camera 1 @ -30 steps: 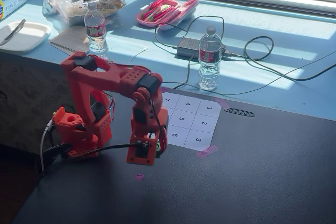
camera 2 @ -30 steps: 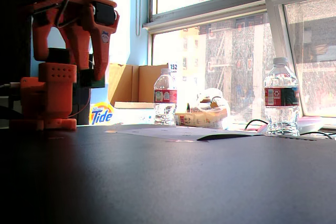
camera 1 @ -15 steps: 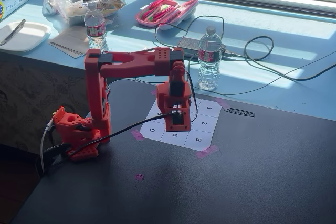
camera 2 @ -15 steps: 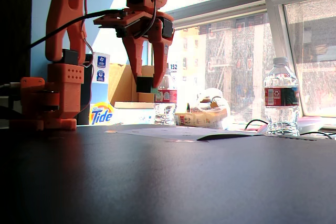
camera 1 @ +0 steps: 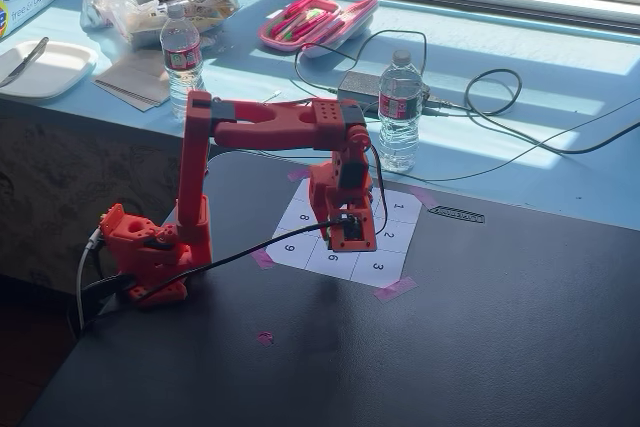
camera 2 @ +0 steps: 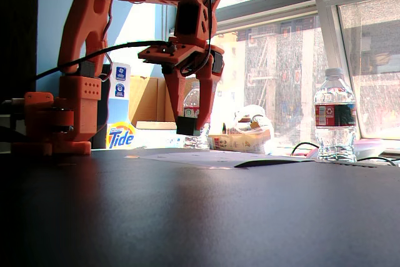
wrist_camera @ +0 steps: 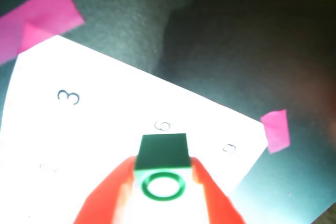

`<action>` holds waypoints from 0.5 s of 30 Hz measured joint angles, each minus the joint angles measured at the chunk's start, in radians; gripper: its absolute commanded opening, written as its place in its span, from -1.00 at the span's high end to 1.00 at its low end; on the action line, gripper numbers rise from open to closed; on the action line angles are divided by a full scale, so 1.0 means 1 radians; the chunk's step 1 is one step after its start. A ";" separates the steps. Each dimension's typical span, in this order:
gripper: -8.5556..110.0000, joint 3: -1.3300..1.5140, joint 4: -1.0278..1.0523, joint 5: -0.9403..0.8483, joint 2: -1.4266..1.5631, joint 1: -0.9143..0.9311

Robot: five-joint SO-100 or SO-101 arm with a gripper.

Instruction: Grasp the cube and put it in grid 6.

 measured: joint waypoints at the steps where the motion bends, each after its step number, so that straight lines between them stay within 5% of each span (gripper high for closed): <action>1: 0.86 0.000 -0.012 0.000 -0.012 -0.003; 15: 0.86 0.000 -0.094 0.017 -0.121 -0.038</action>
